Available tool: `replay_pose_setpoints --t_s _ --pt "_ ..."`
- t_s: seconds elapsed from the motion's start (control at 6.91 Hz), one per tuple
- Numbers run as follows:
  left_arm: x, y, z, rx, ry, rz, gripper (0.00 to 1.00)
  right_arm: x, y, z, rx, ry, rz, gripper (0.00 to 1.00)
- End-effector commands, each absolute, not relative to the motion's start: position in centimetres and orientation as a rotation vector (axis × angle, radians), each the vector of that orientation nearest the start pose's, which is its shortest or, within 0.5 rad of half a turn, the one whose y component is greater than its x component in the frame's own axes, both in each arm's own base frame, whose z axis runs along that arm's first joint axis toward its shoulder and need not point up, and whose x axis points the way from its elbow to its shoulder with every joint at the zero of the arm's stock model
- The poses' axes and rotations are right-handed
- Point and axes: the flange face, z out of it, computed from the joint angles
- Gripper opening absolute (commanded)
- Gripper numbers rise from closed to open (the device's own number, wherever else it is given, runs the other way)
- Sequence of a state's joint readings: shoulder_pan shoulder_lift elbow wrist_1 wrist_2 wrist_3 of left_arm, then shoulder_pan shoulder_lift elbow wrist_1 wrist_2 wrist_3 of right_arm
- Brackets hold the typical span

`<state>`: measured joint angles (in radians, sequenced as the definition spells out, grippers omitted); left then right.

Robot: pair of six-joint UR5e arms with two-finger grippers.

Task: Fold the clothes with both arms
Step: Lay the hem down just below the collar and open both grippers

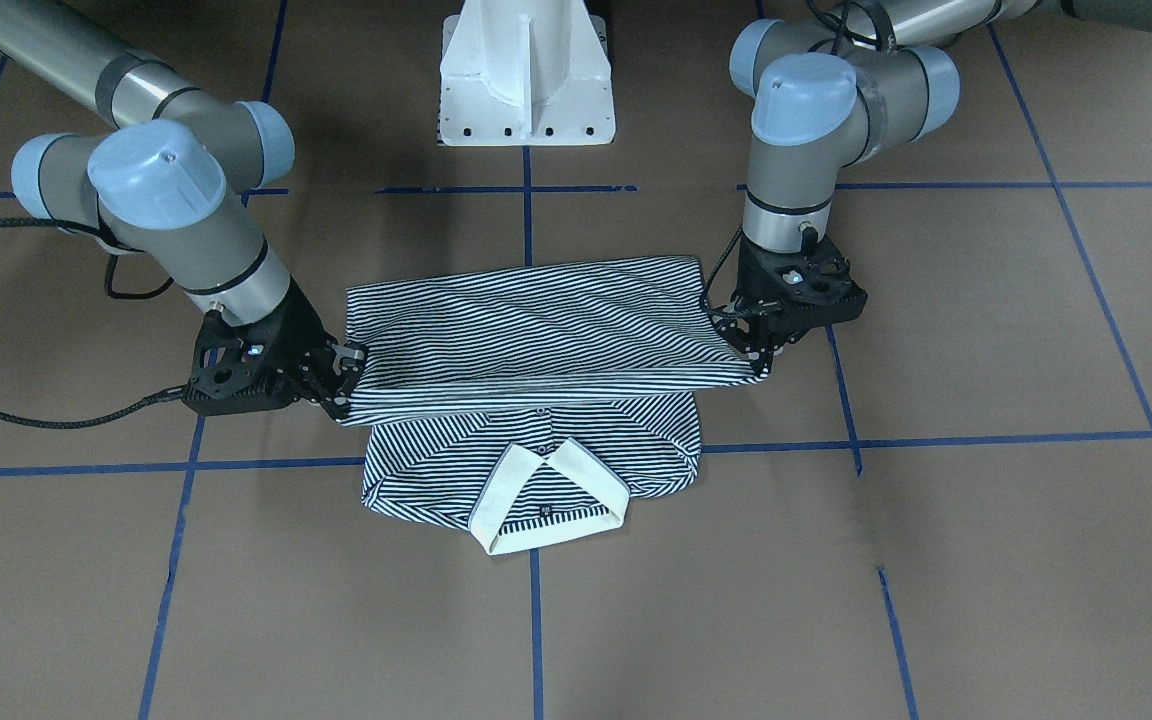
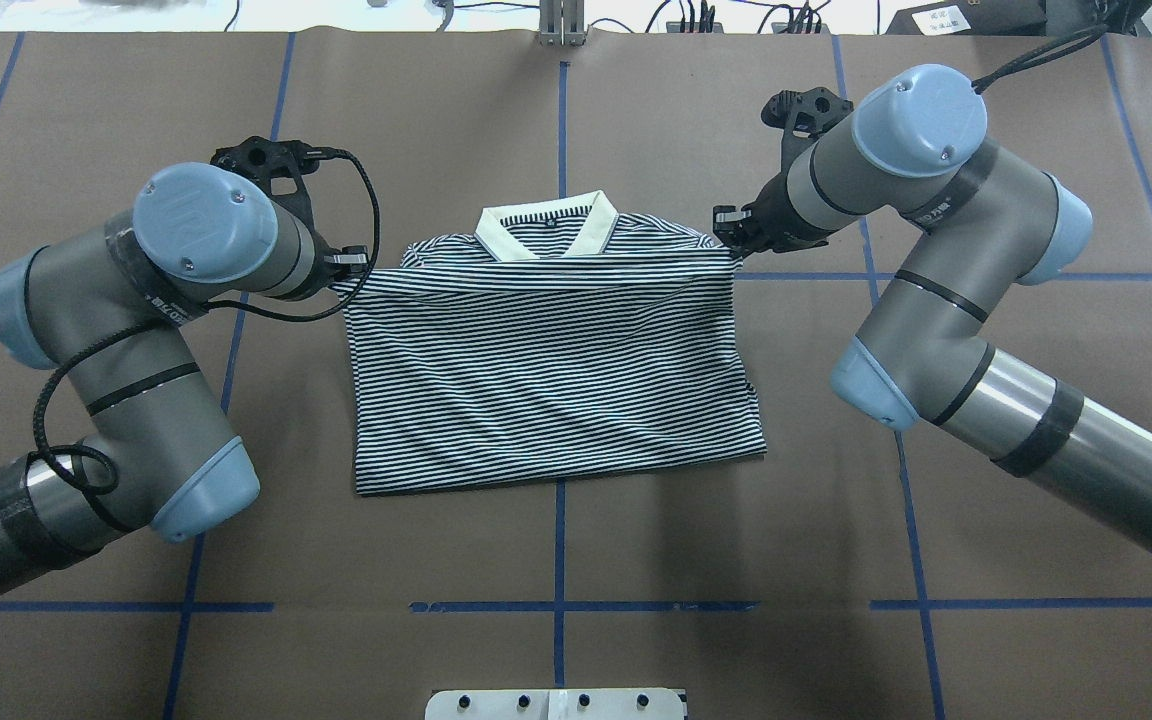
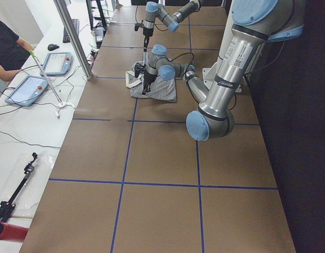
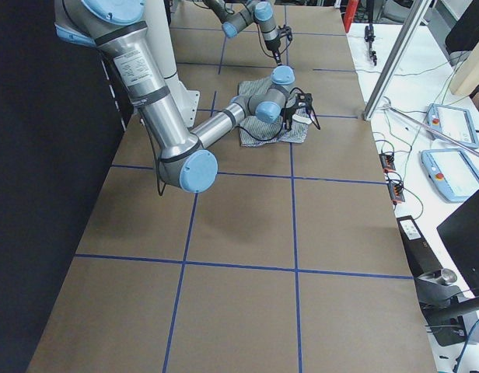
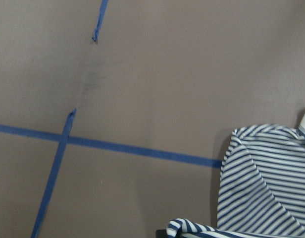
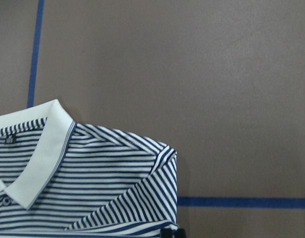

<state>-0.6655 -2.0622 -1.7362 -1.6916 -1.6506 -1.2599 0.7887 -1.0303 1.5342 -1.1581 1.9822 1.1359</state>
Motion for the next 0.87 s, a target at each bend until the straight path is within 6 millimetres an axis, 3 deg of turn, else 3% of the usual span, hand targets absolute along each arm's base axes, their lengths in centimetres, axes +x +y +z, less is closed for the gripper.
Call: replay_pose_setpoints --t_s 0.0,0.29,0.72 --pt "45.6 -52.0 31.0 0.293 0.709 -0.308 0.0 -42.2 -59.0 32.2 0.22 -0.957 0.164 0.0" --pt "46.2 -52.5 31.9 0.296 0.715 -0.307 0.0 -42.6 -60.2 32.0 0.219 -0.95 0.173 0.0" --pt "46.4 -52.6 30.7 0.299 0.73 -0.306 0.0 -43.2 -59.8 31.4 0.219 -0.964 0.16 0.0"
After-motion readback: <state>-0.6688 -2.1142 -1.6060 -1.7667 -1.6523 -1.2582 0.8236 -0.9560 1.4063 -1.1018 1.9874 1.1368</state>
